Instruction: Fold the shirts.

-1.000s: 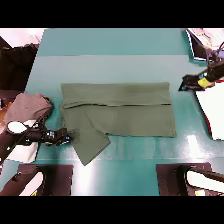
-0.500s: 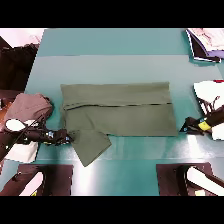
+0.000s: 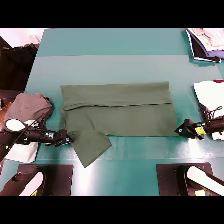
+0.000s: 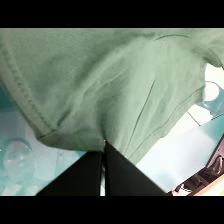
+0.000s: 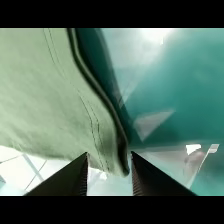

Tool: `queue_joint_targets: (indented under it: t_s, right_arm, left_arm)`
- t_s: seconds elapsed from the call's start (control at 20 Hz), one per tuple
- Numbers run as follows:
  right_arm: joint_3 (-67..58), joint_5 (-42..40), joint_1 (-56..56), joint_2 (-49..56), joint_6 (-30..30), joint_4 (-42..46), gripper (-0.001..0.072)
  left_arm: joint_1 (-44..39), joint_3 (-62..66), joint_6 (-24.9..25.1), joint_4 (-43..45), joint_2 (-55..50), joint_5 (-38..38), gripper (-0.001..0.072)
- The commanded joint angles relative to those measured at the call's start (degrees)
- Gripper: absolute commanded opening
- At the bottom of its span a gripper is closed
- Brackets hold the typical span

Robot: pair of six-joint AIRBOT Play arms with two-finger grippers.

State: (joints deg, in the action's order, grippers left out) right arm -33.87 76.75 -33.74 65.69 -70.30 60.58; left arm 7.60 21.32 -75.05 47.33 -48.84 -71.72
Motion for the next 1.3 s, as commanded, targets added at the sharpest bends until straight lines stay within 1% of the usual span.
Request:
queue_joint_targets:
  t_s: [0.0, 0.05, 0.15, 0.25, 0.35, 0.45, 0.55, 0.65, 0.75, 0.85, 1.0, 1.1, 1.2, 1.25]
  right_arm:
    - [0.31, 1.03, -0.31, -0.44, 0.37, -1.09, 0.0124]
    - [0.31, 1.31, -0.31, -0.44, 1.01, -1.11, 0.0070]
    - [0.28, 2.01, -0.31, -0.52, 1.95, -1.07, 0.0017]
    - [0.26, 3.23, -0.33, -1.68, 1.90, -0.90, 0.0016]
    - [-0.72, 4.90, -0.42, -5.09, 1.29, 0.28, 0.0014]
    - [-3.69, 7.87, -0.44, -9.81, -3.17, 6.73, 0.0013]
    - [-7.61, 11.69, -0.44, -14.53, -5.40, 12.68, 0.0013]
    - [-11.15, 13.22, -0.39, -18.78, -6.84, 14.45, 0.0013]
    - [-13.90, 12.76, 0.70, -20.81, -8.24, 14.10, 0.0013]
    - [-15.98, 10.29, 3.69, -21.11, -8.76, 13.90, 0.0013]
    - [-19.67, 4.59, 10.64, -17.97, -9.86, 14.23, 0.0013]
    - [-22.16, -0.33, 14.73, -13.84, -11.76, 14.21, 0.0013]
    - [-24.39, -5.25, 18.12, -9.01, -12.50, 14.21, 0.0013]
    - [-25.46, -7.54, 19.47, -6.54, -12.92, 14.25, 0.0013]
  left_arm:
    - [0.00, 0.07, 0.04, 0.00, 0.02, -0.33, 0.0026]
    - [0.00, 0.07, 0.04, 0.00, 0.02, -0.57, 0.0026]
    - [0.00, 0.07, 0.07, 0.00, 0.02, -1.14, 0.0025]
    - [0.00, 0.13, 0.11, 0.00, 0.04, -2.58, 0.0024]
    - [0.00, 0.61, 0.15, 0.02, 0.04, -5.70, 0.0023]
    - [0.00, 2.69, 0.50, 0.02, 0.11, -9.79, 0.0022]
    - [0.00, 6.32, 0.48, -0.24, 0.11, -13.53, 0.0022]
    - [0.00, 11.10, 0.46, -3.32, 0.17, -16.02, 0.0022]
    - [0.00, 16.39, 0.46, -7.23, 0.17, -16.13, 0.0023]
    - [0.00, 21.29, 0.39, -7.54, 0.17, -14.12, 0.0024]
    - [0.00, 25.27, 0.35, -7.54, 0.15, -5.51, 0.0025]
    - [0.00, 25.40, 0.52, -7.26, -0.09, 1.05, 0.0025]
    - [0.00, 25.40, 0.85, -6.82, -1.31, 5.64, 0.0025]
    - [0.00, 25.40, 2.05, -6.84, -2.43, 7.87, 0.0025]
